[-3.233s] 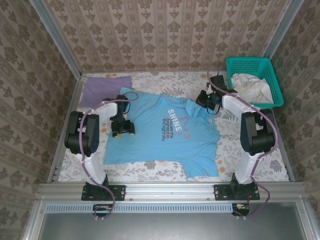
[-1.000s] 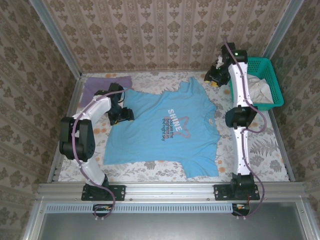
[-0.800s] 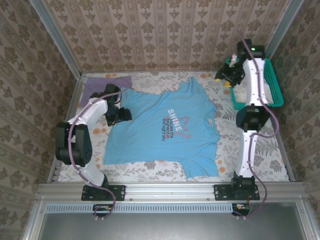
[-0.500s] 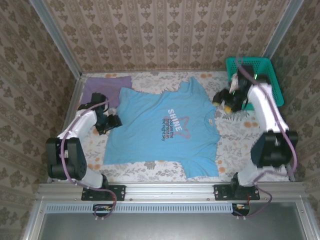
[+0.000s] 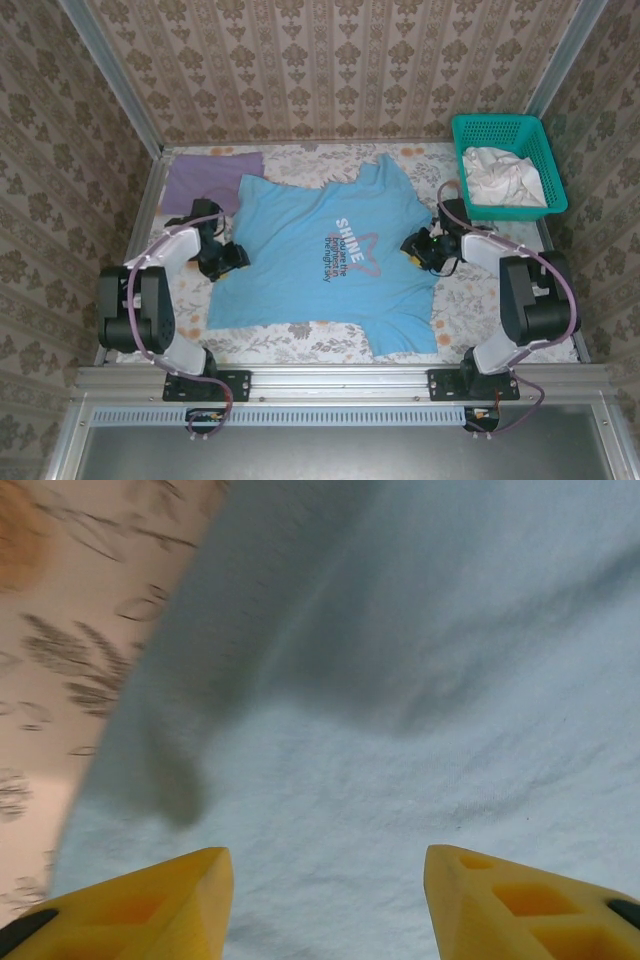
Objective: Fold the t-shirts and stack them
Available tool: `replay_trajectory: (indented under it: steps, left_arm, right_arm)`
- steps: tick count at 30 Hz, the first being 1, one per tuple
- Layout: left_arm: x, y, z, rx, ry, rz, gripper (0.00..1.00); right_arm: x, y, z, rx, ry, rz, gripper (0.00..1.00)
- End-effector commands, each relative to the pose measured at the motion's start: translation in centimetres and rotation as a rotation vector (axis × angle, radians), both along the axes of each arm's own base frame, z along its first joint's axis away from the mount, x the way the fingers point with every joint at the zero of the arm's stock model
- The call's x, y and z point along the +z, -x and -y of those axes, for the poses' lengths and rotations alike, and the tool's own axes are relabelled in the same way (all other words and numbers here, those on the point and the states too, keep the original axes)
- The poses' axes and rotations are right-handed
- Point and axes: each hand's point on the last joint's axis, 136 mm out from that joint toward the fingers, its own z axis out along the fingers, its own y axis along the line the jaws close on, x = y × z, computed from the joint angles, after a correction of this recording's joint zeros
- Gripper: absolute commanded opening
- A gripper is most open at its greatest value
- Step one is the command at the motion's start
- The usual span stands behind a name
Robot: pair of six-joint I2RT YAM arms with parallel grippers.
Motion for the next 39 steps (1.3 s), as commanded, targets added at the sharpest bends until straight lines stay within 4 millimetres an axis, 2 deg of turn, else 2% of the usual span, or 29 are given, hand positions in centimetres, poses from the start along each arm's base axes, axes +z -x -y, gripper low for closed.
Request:
replay_trajectory:
  steps: [1, 5, 7, 8, 11, 14, 18, 20, 23, 27, 29, 31, 34, 39]
  left_arm:
    - [-1.5, 0.4, 0.9, -0.045, -0.006, -0.052, 0.52]
    - [-3.7, 1.6, 0.9, -0.06, -0.021, -0.121, 0.51]
    - [-4.1, 1.7, 1.2, -0.069, -0.02, -0.134, 0.52]
    - [-4.2, 1.7, 1.4, -0.077, -0.021, -0.138, 0.53]
    - [-4.2, 1.2, 2.1, -0.101, -0.03, -0.133, 0.57]
    - [-4.2, 0.3, 2.9, -0.12, -0.037, -0.135, 0.59]
    - [-3.9, -0.8, 4.2, -0.127, -0.028, -0.128, 0.62]
    - [-3.5, -1.3, 4.8, -0.127, -0.017, -0.122, 0.66]
    - [-2.2, -2.0, 5.2, -0.129, -0.017, -0.104, 0.7]
    - [1.2, -3.5, 4.5, -0.114, -0.043, -0.028, 0.79]
    - [3.0, -3.5, 3.6, -0.098, -0.063, 0.019, 0.81]
    - [3.6, -2.4, 2.7, -0.081, -0.086, 0.029, 0.81]
    - [3.5, 0.6, 1.2, -0.057, -0.116, 0.004, 0.76]
    - [2.6, 6.3, -0.9, 0.0, -0.148, -0.06, 0.58]
  right_arm:
    - [-0.8, -1.6, 0.7, -0.066, 0.024, 0.007, 0.33]
    - [-2.9, -0.5, 2.2, -0.057, 0.124, -0.063, 0.31]
    - [-2.8, -0.5, 2.8, -0.071, 0.159, -0.068, 0.31]
    - [-2.7, -0.3, 3.8, -0.088, 0.21, -0.087, 0.31]
    - [-2.8, 0.4, 6.5, -0.154, 0.276, -0.143, 0.32]
    - [-3.1, 0.7, 7.8, -0.199, 0.249, -0.161, 0.32]
    - [-2.4, 0.2, 9.7, -0.249, 0.26, -0.138, 0.35]
    - [-1.6, -0.6, 9.9, -0.252, 0.242, -0.112, 0.36]
    - [0.7, -2.0, 9.6, -0.23, 0.222, -0.036, 0.43]
    - [4.6, -2.0, 9.4, -0.235, 0.207, 0.048, 0.54]
    - [6.1, -0.2, 9.1, -0.251, 0.203, 0.039, 0.56]
    - [7.0, 2.5, 8.0, -0.245, 0.171, 0.003, 0.57]
    - [6.5, 7.4, 5.4, -0.168, 0.112, -0.093, 0.56]
    - [3.7, 15.9, 0.6, -0.012, -0.02, -0.341, 0.48]
